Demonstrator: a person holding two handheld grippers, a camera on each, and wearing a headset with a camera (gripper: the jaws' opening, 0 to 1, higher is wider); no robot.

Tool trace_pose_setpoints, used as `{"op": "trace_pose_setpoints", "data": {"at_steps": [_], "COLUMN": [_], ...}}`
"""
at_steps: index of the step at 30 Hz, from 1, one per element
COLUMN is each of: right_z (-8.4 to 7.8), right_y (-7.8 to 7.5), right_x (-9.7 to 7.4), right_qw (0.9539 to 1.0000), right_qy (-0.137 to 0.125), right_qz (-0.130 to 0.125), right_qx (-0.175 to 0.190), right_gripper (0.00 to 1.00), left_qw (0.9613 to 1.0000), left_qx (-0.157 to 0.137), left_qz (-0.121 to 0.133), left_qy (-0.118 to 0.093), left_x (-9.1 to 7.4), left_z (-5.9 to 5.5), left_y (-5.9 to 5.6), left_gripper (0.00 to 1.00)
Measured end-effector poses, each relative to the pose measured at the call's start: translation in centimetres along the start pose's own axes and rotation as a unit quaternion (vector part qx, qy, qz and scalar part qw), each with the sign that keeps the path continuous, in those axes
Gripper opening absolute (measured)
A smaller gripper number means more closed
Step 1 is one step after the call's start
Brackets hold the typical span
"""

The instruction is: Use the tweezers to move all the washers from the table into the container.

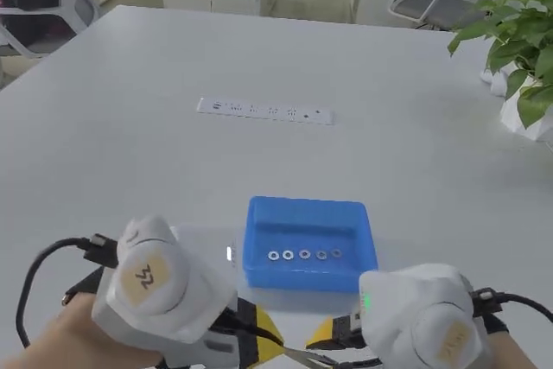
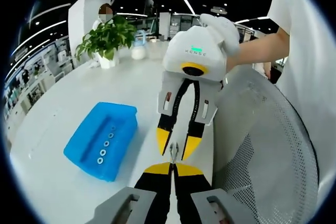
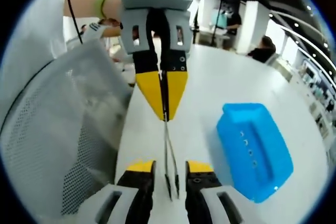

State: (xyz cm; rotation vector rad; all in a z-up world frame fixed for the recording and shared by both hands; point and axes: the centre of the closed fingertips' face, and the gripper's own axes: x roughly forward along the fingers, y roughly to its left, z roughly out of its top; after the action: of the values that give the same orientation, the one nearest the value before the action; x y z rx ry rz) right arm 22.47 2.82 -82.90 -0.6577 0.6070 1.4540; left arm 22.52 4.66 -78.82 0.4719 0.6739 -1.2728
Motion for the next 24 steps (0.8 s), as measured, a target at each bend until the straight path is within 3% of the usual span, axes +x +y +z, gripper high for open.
{"op": "trace_pose_setpoints", "data": {"at_steps": [4, 9, 11, 15, 20, 22, 23, 24], "right_z": [0.6, 0.1, -0.1, -0.4, -2.1, -2.6, -2.7, -2.8], "right_y": [-0.2, -0.6, -0.8, -1.6, -2.2, -2.4, -2.6, -2.6], "right_x": [-1.7, -4.6, -5.8, -8.3, -10.7, -11.7, -12.3, -12.7], "right_qw": [0.9969, 0.9878, 0.9819, 0.9653, 0.9501, 0.9424, 0.9352, 0.9309], "right_qy": [-0.046, -0.077, -0.089, -0.121, -0.116, -0.125, -0.136, -0.144], "right_qz": [-0.037, -0.084, -0.104, -0.148, -0.192, -0.206, -0.215, -0.218], "right_qx": [0.052, 0.107, 0.132, 0.178, 0.217, 0.232, 0.246, 0.255], "right_gripper": [0.33, 0.34, 0.34, 0.36, 0.37, 0.37, 0.37, 0.37], "left_qw": [0.9988, 0.9956, 0.9938, 0.9900, 0.9848, 0.9827, 0.9815, 0.9809], "left_qx": [0.017, 0.028, 0.032, 0.039, 0.048, 0.051, 0.053, 0.054], "left_qz": [-0.006, -0.010, -0.013, -0.020, -0.027, -0.032, -0.035, -0.037], "left_qy": [0.044, 0.089, 0.105, 0.134, 0.165, 0.175, 0.181, 0.183], "left_x": [0.2, 1.0, 1.3, 1.9, 2.5, 2.8, 2.9, 3.0], "left_z": [-1.6, -3.1, -3.6, -4.4, -5.4, -5.9, -6.2, -6.3], "left_y": [0.3, 0.6, 0.7, 0.9, 1.3, 1.3, 1.3, 1.3], "left_gripper": [0.00, 0.00, 0.00, 0.00, 0.00, 0.00, 0.00, 0.00]}}
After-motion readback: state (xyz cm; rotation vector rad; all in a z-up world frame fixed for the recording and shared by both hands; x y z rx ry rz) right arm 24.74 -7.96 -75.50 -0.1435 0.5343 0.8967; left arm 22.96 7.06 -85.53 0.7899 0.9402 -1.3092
